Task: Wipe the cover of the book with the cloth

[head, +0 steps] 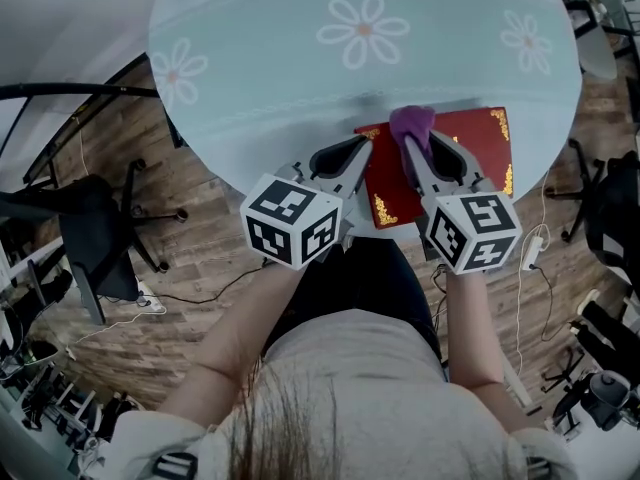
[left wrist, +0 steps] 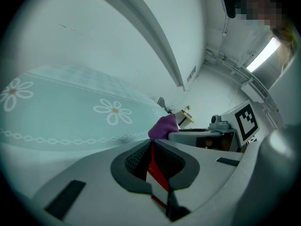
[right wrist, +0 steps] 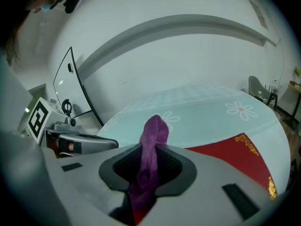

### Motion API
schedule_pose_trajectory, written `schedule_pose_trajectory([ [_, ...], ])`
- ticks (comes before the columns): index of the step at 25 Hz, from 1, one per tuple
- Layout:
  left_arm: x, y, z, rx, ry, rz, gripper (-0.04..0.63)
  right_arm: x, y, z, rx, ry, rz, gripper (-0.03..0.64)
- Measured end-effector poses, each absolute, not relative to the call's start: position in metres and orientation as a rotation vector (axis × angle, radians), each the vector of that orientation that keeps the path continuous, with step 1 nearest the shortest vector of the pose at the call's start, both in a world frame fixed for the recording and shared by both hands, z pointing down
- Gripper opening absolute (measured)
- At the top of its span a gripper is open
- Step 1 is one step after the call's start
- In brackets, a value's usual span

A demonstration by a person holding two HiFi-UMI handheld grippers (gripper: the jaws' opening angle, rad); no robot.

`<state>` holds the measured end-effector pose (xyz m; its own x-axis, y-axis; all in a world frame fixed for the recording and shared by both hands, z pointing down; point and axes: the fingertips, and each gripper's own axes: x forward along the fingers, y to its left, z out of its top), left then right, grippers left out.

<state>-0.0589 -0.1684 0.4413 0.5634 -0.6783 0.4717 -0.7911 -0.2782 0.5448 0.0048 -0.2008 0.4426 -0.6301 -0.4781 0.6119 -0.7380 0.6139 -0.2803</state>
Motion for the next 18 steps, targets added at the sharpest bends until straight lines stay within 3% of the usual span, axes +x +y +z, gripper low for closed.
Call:
schedule_pose_trajectory([
  [18, -0.088, -0.147, 0.439, 1.974, -1.250, 0.137, 0.032, -0.042, -0.170, 0.441, 0.785, -2.403, 0.686, 0.092],
])
